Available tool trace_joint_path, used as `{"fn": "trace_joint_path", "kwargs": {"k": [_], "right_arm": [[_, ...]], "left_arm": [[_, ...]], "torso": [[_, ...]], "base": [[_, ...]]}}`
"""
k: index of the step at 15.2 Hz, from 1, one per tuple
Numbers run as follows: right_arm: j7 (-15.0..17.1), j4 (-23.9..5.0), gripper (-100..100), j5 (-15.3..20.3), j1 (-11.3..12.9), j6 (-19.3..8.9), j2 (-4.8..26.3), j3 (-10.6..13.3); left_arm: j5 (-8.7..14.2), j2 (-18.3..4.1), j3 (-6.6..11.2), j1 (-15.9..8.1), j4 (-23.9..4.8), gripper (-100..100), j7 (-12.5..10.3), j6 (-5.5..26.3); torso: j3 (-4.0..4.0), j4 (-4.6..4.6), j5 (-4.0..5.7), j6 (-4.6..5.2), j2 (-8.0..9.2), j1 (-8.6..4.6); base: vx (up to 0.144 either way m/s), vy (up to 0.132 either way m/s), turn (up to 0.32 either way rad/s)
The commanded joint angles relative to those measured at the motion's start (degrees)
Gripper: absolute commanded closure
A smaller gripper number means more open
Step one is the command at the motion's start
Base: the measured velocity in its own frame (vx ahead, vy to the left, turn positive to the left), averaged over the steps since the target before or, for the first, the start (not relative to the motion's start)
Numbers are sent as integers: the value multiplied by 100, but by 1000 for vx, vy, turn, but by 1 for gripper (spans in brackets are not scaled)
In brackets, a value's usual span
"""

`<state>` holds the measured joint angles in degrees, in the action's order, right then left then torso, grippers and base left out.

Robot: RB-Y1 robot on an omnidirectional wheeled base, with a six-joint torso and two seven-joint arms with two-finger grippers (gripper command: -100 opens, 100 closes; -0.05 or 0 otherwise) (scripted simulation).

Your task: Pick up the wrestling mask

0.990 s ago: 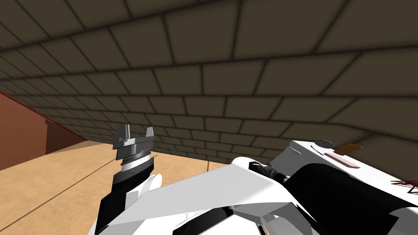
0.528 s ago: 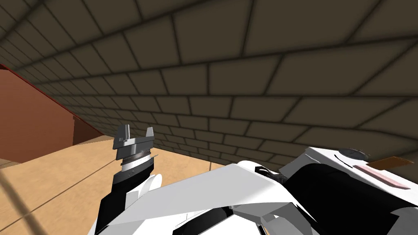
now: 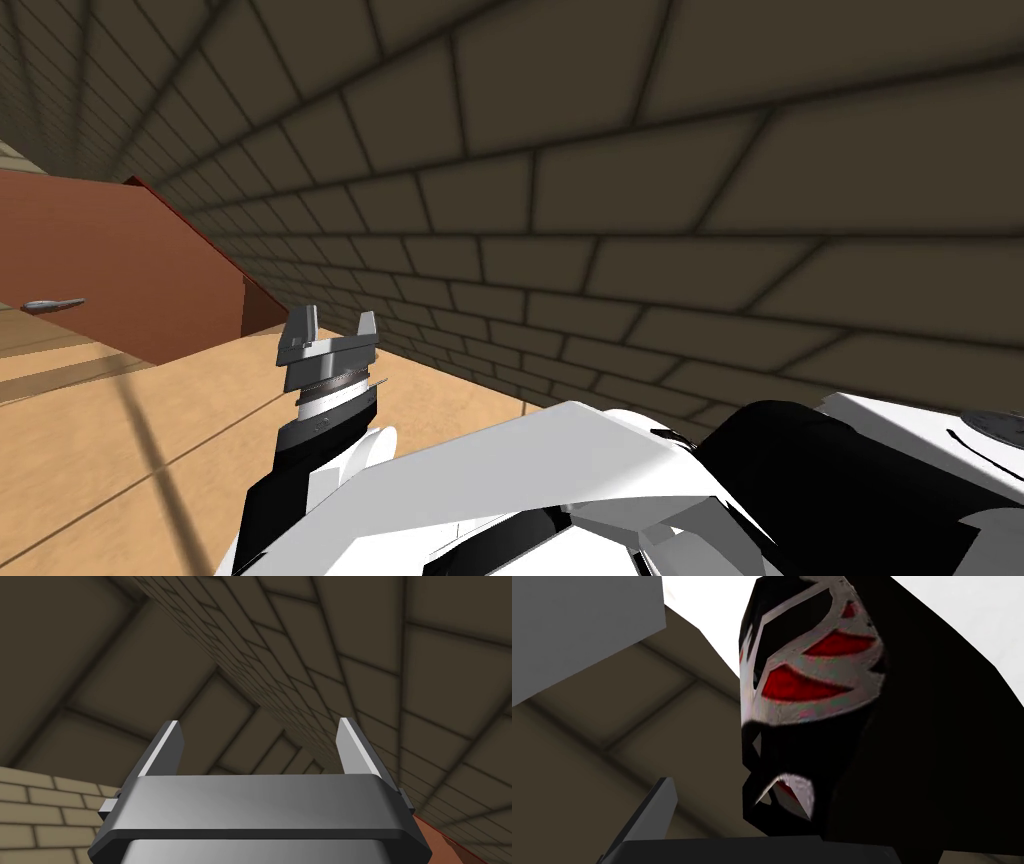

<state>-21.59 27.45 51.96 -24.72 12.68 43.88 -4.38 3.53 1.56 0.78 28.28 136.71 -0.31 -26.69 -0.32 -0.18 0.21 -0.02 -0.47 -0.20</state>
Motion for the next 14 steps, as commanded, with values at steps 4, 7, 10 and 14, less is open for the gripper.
{"fn": "trace_joint_path", "kwargs": {"k": [4,7,10,14], "right_arm": [[-181,-445,-100,103,57,13,20,-29],[-218,-602,-100,165,60,-11,35,-18],[-271,-826,-100,255,63,-45,54,0],[-510,-983,-100,203,228,-159,-92,-134]], "left_arm": [[0,0,0,0,0,0,0,0],[0,0,0,0,0,0,0,0],[0,0,0,-1,0,0,0,0],[0,0,0,0,0,0,0,0]], "torso": [[7,-1,4,12,15,-12],[13,0,4,14,27,-14],[15,-1,4,17,33,-15],[16,-1,3,22,35,-15]], "base": [[37,22,66],[21,22,51],[22,24,77],[14,11,27]]}}
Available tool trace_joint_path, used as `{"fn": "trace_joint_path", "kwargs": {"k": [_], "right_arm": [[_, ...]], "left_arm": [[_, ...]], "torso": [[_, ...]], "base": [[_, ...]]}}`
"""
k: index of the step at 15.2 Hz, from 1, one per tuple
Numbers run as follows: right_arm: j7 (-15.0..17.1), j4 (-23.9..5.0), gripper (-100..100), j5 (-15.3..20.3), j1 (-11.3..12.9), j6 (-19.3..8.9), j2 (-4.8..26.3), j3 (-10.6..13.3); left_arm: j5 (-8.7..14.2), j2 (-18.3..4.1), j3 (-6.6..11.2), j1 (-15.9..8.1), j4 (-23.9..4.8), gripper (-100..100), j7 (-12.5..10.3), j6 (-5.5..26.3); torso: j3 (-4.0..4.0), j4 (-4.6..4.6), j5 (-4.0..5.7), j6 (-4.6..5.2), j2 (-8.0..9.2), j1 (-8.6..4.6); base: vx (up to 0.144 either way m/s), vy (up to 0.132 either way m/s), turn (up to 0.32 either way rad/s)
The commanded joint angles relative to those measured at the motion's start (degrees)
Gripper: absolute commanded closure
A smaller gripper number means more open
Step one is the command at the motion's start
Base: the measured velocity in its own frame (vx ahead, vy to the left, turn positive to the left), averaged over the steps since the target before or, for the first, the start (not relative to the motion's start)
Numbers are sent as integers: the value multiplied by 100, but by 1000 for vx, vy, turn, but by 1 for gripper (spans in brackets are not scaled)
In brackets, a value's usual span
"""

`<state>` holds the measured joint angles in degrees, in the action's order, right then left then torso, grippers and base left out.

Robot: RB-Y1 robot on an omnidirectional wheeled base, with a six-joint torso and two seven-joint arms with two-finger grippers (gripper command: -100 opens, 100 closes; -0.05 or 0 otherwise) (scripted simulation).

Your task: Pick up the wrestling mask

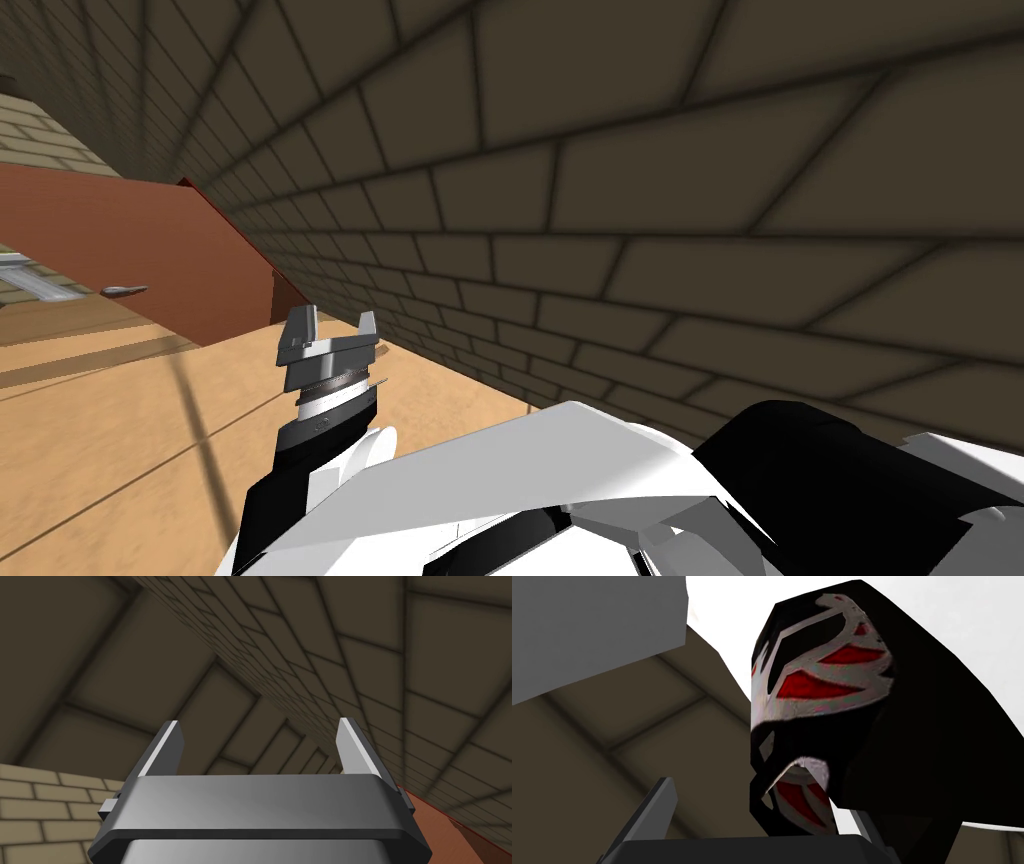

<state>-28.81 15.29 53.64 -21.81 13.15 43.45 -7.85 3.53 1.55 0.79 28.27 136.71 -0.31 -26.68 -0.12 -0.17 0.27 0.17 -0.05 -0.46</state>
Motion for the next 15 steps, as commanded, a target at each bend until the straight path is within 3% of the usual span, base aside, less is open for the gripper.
{"fn": "trace_joint_path", "kwargs": {"k": [1,2,3,5,8,9,13,14,15], "right_arm": [[212,233,-100,35,-64,-206,-50,213],[212,233,-100,35,-64,-206,-50,213],[422,314,-100,35,-64,-206,-50,258],[234,233,-100,35,-64,-206,-50,213],[312,275,-100,45,-86,-226,-42,256],[281,265,100,43,-81,-220,-44,247],[280,263,100,43,-83,-227,-45,247],[241,222,100,64,-145,-65,39,187],[212,188,100,45,-61,-173,-16,186]], "left_arm": [[0,0,0,0,0,0,0,0],[0,0,0,0,0,0,0,0],[0,0,0,0,0,0,0,0],[0,0,0,0,0,0,0,0],[0,0,0,0,0,0,0,0],[0,0,0,0,0,0,0,0],[0,0,0,0,0,0,0,0],[0,0,0,0,0,0,0,0],[0,0,0,1,0,0,0,0]], "torso": [[0,0,0,0,0,0],[6,2,2,4,11,-12],[10,4,4,3,17,-19],[9,3,4,4,14,-14],[4,1,0,4,5,2],[3,1,-1,4,4,3],[3,1,-3,2,4,2],[3,2,-2,3,4,2],[1,1,-5,6,-2,10]], "base": [[-41,-62,65],[-46,-63,18],[-36,-46,-3],[-14,-17,-1],[1,2,-1],[0,0,0],[0,1,-1],[28,30,-25],[25,27,-21]]}}
